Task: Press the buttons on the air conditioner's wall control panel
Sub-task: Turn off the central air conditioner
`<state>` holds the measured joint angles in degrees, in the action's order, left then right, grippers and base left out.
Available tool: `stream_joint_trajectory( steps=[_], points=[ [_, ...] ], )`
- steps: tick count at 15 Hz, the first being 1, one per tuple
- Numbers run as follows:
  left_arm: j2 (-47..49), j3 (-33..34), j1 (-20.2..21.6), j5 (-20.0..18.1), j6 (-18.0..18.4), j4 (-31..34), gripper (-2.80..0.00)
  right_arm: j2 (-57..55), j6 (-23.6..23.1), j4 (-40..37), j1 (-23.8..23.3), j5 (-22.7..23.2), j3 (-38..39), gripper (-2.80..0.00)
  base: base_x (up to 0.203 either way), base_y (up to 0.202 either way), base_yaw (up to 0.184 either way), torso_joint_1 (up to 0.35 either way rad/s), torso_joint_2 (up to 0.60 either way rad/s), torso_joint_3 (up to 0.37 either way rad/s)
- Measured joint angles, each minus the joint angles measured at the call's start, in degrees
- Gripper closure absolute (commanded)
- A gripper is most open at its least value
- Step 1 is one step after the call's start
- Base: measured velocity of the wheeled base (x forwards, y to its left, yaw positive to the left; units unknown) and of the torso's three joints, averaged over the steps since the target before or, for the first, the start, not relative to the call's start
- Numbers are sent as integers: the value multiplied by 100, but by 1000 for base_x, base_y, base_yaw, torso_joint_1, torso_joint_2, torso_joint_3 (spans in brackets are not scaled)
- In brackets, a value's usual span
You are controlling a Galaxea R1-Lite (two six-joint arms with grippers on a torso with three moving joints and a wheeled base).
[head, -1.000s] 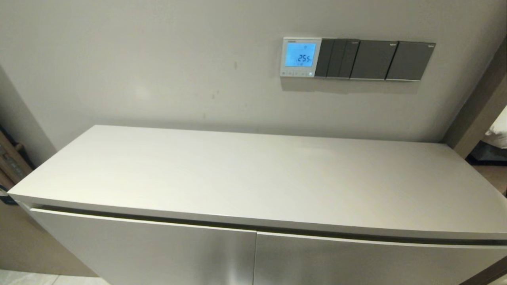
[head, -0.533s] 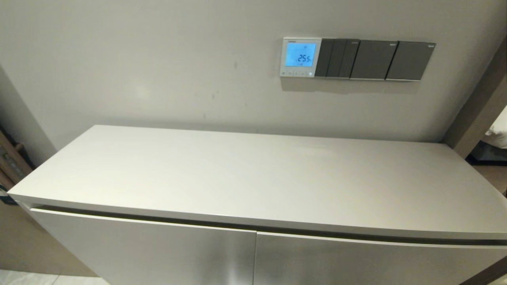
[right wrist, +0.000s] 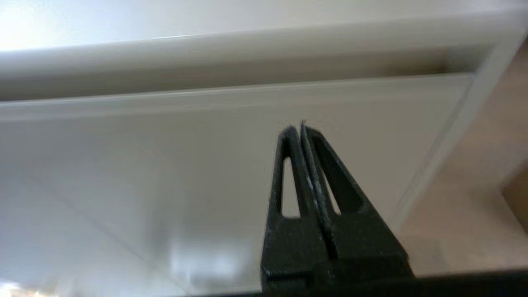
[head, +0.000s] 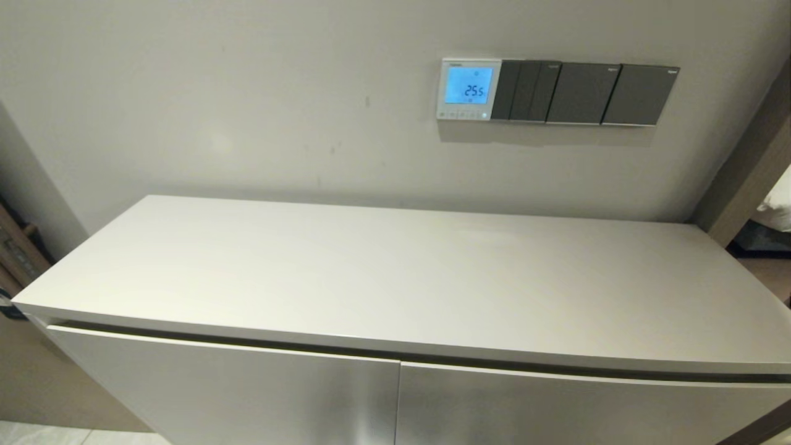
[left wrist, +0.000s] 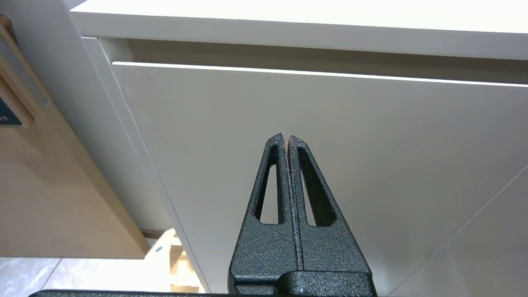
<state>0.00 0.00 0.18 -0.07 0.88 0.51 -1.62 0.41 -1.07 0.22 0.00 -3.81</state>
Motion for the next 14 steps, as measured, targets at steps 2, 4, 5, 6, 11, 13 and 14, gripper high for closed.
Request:
stream_joint_trajectory(
  steps=[2,4,5,6,11,13,14],
  points=[
    [0,0,-7,-2,0,1,0,-303,-9,74,2,5,-447,0,0,0,0,0,0,0],
    [0,0,-5,-2,2,1,0,-760,-16,164,11,5,-913,0,0,0,0,0,0,0],
    [0,0,-5,-2,0,-2,0,-1046,-21,276,16,7,-1179,0,0,0,0,0,0,0],
    [0,0,0,-1,0,1,0,-1355,-32,398,18,10,-1430,0,0,0,0,0,0,0],
    [0,0,-2,-2,0,1,0,-3490,-12,1050,18,0,-3021,0,0,0,0,0,0,0],
    [0,0,-2,-2,0,1,0,-4383,114,1241,43,-15,-3761,0,0,0,0,0,0,0],
    [0,0,-2,-2,0,0,0,-4843,229,1320,90,-31,-4173,0,0,0,0,0,0,0]
  ],
)
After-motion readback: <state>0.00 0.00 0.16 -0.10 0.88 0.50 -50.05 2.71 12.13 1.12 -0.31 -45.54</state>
